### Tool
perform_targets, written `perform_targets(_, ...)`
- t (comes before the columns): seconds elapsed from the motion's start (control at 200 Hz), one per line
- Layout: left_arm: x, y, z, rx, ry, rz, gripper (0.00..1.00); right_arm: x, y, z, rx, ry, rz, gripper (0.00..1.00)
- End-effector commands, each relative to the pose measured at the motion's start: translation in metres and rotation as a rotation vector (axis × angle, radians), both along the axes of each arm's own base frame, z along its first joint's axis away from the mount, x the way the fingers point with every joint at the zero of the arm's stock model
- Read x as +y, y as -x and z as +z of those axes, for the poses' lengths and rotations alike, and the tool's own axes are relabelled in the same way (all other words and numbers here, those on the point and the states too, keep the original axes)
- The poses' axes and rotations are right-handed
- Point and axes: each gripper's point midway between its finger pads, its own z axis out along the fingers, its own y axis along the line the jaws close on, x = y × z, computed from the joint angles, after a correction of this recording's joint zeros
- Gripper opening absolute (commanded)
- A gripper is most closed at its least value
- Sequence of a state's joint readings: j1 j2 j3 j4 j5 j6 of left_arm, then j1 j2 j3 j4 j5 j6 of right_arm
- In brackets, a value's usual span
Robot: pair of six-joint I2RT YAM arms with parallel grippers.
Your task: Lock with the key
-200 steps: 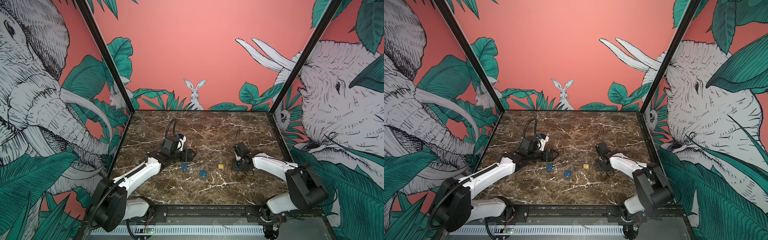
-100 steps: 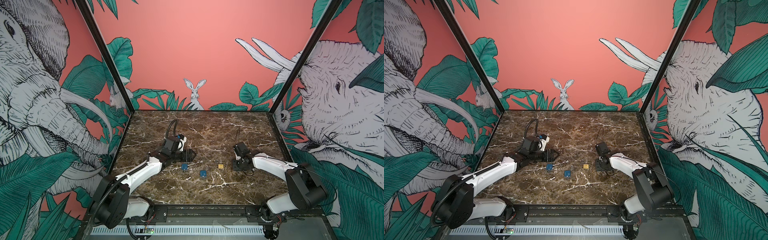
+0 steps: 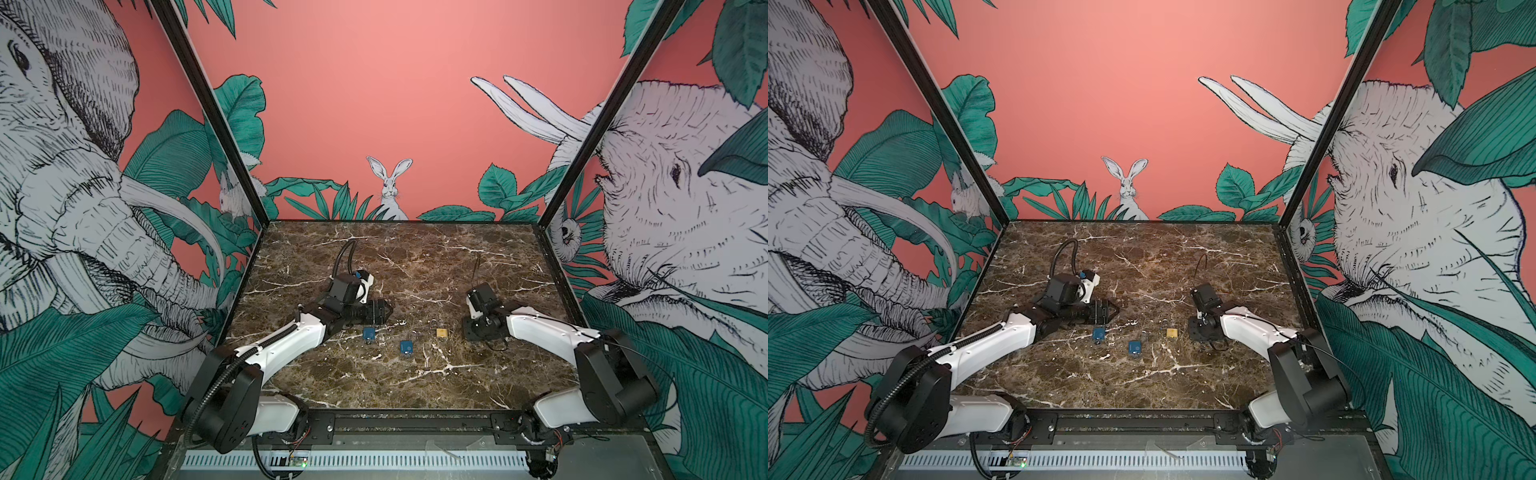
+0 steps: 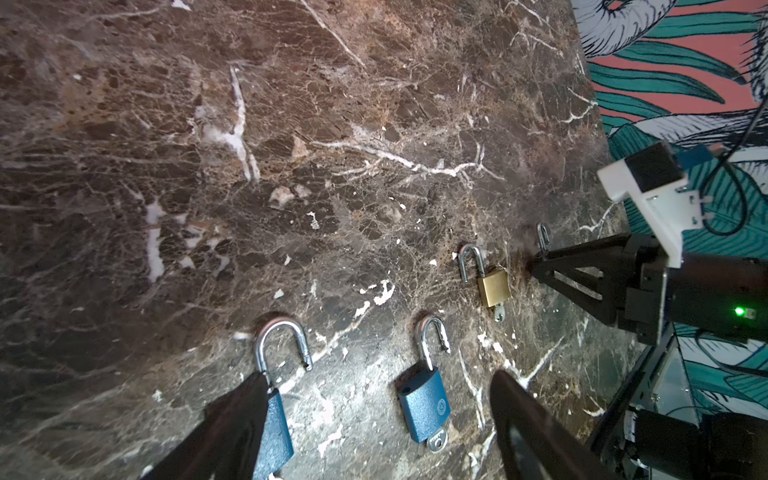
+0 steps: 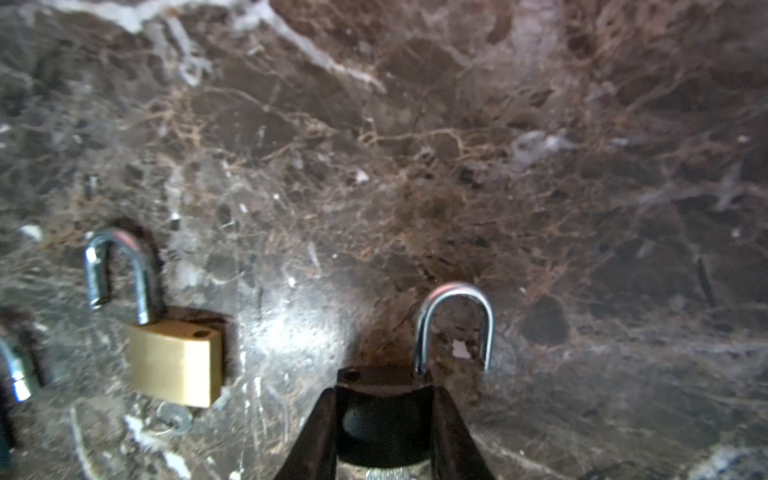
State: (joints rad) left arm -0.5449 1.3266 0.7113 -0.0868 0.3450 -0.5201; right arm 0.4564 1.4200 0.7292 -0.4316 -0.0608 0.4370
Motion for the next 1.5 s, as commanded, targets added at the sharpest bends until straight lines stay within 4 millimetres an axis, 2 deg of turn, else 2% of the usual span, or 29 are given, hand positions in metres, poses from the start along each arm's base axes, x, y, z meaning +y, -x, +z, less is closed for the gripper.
perform_targets(0.0, -0.013, -0.001, 0.009, -0.001, 0.066, -0.024, 0.84, 0.023, -0.009, 0.033, -0.073, -0.075, 0.085, 0.24)
perform_targets(0.16, -0.032, -0.003, 0.017, 0.017, 0.147, -0.052, 0.79, 0.054, -0.009, 0.062, -0.125, -0.136, 0.186, 0.24)
perform_targets(0.265, -0.044, -0.007, 0.020, 0.036, 0.207, -0.064, 0.77, 0.087, -0.005, 0.080, -0.165, -0.196, 0.282, 0.24)
perform_targets(0.385, -0.055, -0.011, 0.027, 0.051, 0.267, -0.074, 0.76, 0.126, 0.008, 0.099, -0.204, -0.253, 0.435, 0.25)
perform_targets(0.605, -0.062, -0.011, 0.035, 0.058, 0.309, -0.082, 0.75, 0.159, 0.021, 0.108, -0.261, -0.277, 0.588, 0.25)
perform_targets(0.815, -0.066, -0.007, 0.036, 0.066, 0.316, -0.085, 0.73, 0.174, 0.022, 0.112, -0.283, -0.222, 0.654, 0.25)
perform_targets(1.07, -0.072, -0.005, 0.031, 0.090, 0.351, -0.089, 0.67, 0.182, 0.020, 0.106, -0.273, -0.145, 0.687, 0.26)
perform_targets(1.496, -0.080, 0.000, 0.025, 0.127, 0.364, -0.130, 0.47, 0.187, 0.012, 0.104, -0.294, -0.094, 0.672, 0.28)
